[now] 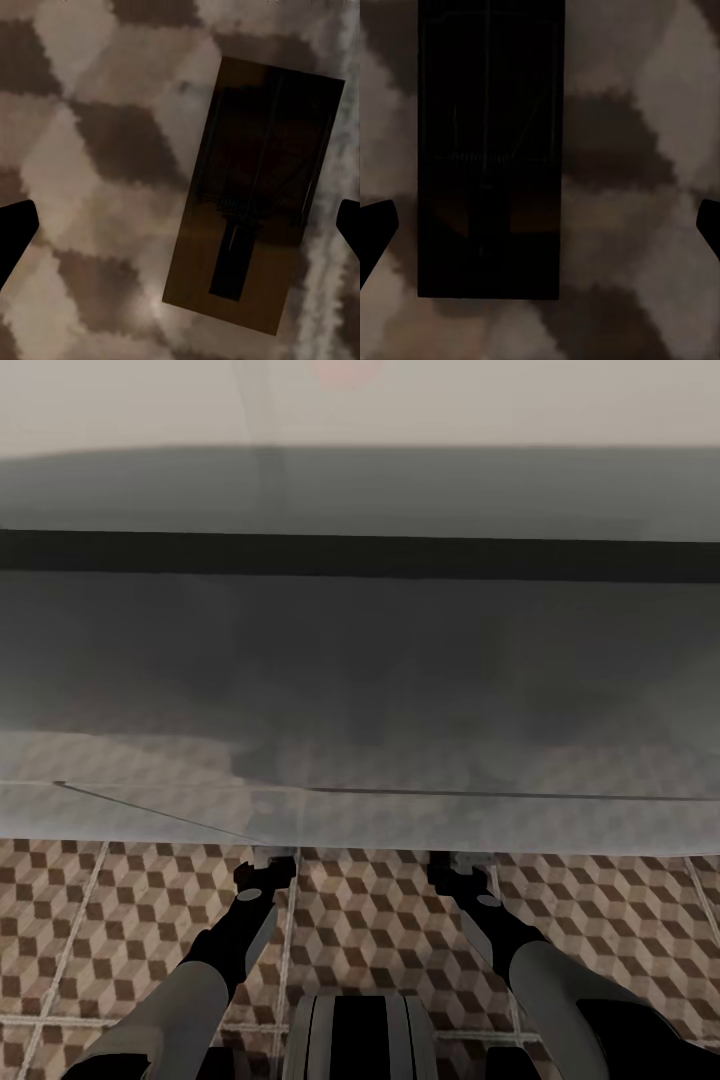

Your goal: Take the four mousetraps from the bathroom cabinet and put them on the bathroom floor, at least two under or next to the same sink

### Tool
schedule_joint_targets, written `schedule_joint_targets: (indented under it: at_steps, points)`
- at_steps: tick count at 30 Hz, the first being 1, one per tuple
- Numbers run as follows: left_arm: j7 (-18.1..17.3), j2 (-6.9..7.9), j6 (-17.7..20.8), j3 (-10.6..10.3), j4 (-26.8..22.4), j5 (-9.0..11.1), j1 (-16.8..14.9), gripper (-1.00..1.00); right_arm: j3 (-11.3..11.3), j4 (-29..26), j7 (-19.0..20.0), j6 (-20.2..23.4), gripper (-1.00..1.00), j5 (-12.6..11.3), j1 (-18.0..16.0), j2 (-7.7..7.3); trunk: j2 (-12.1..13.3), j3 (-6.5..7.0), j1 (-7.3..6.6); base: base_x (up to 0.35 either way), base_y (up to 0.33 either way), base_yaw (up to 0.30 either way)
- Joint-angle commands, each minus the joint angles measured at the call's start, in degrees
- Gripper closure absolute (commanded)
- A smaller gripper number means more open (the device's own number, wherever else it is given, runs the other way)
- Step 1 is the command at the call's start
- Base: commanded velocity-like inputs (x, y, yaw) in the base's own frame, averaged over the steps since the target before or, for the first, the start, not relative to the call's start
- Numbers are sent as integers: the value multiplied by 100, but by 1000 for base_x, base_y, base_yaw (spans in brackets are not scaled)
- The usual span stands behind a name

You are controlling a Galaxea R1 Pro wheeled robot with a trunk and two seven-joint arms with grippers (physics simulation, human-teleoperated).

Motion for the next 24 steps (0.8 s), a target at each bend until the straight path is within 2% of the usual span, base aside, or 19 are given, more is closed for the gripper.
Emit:
schedule_joint_targets:
  at_steps: [1, 24]
  points:
    - [-3, -7, 21, 33, -9, -50, 0, -100, -40, 6, -5, -22, -100, 25, -3, 4, -1, -3, -1, 0, 0, 0]
    - [-7, 1, 20, 32, -27, -50, 0, -100, -38, 6, -5, -39, -100, 25, -3, 4, -1, -3, -1, 0, 0, 0]
